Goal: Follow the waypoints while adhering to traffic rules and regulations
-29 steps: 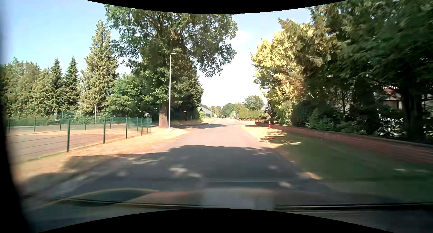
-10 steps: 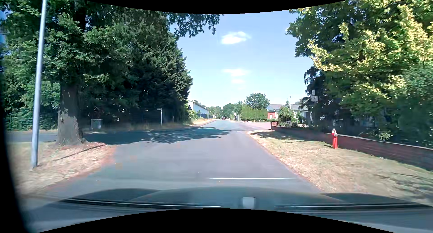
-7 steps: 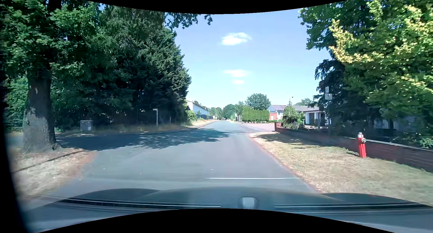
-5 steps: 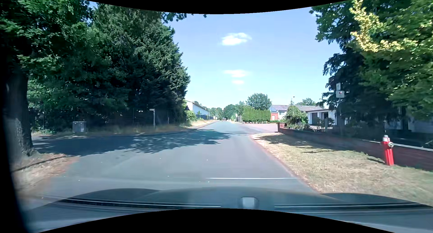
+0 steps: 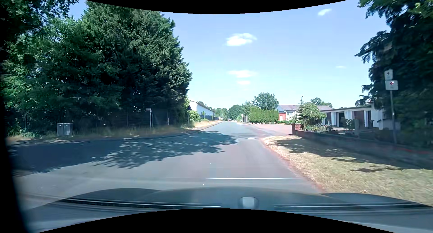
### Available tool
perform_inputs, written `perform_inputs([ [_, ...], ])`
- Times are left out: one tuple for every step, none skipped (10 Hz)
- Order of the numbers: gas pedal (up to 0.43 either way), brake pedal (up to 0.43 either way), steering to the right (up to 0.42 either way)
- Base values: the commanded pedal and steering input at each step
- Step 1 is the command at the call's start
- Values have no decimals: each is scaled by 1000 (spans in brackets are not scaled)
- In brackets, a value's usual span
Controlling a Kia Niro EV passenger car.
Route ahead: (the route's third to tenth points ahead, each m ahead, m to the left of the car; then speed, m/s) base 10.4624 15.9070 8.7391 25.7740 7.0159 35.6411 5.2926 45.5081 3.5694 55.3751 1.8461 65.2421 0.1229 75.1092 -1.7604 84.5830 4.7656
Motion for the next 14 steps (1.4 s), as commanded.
perform_inputs([
  [67,6,-118],
  [87,6,-139],
  [87,6,-159],
  [87,6,-188],
  [87,6,-212],
  [87,6,-243],
  [87,6,-269],
  [87,6,-300],
  [87,6,-329],
  [98,12,-357],
  [118,6,-391],
  [118,6,-423],
  [150,6,-447],
  [157,6,-477],
])
